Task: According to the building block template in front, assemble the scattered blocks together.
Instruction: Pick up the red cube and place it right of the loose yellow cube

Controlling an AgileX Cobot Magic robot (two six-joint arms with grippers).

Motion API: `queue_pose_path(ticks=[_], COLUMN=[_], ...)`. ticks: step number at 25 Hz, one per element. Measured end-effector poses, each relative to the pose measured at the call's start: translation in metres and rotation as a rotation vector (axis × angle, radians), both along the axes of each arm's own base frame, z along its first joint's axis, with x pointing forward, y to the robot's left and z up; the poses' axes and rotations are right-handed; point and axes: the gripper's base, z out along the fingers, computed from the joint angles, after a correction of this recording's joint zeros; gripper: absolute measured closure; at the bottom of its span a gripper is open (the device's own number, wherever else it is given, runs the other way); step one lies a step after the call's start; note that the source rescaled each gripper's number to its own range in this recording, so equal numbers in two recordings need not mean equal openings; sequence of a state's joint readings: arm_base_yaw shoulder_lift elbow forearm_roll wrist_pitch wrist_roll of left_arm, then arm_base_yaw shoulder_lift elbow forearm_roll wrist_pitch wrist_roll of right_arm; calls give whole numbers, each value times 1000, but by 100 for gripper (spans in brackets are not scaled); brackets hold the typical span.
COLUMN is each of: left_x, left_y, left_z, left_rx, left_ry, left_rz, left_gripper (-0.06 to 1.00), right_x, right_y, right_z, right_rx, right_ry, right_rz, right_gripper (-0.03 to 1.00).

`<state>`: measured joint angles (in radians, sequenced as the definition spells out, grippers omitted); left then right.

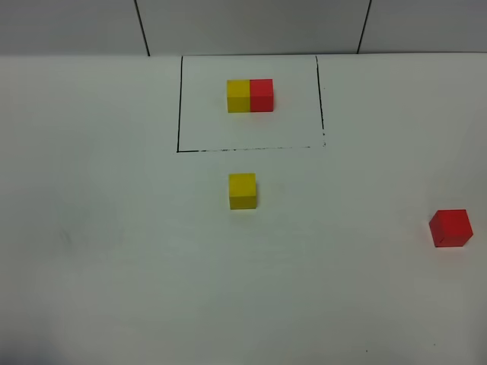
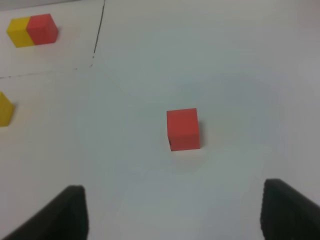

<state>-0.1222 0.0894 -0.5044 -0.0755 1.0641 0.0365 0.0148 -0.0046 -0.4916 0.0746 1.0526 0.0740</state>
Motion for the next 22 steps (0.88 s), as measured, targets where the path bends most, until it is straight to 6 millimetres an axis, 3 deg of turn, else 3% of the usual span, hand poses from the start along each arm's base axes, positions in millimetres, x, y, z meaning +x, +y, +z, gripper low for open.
queue_pose_path(ticks=[6, 15, 22], left_x=[-13, -13, -12], left_y=[1, 1, 1], left_z=[0, 0, 0], left_rx=[-9, -10, -9], left_ry=[-93, -92, -92], left_rz=[-4, -1, 115], left_gripper=[25, 26, 26], right_x=[0, 0, 0], right_y=[0, 0, 0], right_z=[0, 0, 0], right_rx=[0, 7, 7], right_ry=[0, 1, 1], right_rz=[0, -4, -4], right_gripper=[49, 49, 49])
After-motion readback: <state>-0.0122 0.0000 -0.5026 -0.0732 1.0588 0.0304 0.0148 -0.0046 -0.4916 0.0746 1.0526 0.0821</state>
